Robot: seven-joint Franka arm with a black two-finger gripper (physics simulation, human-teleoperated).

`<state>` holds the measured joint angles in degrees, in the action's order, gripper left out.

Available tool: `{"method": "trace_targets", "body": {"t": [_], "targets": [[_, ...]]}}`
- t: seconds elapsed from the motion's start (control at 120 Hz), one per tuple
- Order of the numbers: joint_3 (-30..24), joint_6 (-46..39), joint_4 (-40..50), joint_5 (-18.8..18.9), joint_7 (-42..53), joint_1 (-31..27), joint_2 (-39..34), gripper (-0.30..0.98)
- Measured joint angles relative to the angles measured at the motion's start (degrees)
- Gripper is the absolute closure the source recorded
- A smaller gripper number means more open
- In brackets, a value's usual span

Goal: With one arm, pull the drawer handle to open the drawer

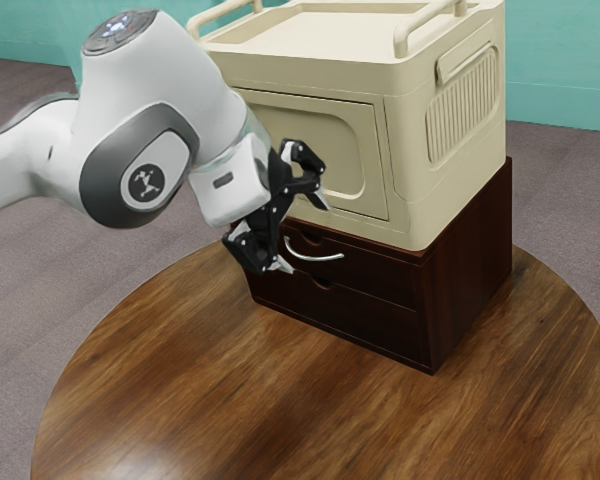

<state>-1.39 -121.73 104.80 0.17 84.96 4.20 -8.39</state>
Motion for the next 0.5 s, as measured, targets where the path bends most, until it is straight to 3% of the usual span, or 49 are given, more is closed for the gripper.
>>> {"method": "trace_targets", "body": {"t": [0.5], "targets": [[2.4, -0.5, 1.5, -0.7, 10.2, -1.0, 2.9, 0.0]]}}
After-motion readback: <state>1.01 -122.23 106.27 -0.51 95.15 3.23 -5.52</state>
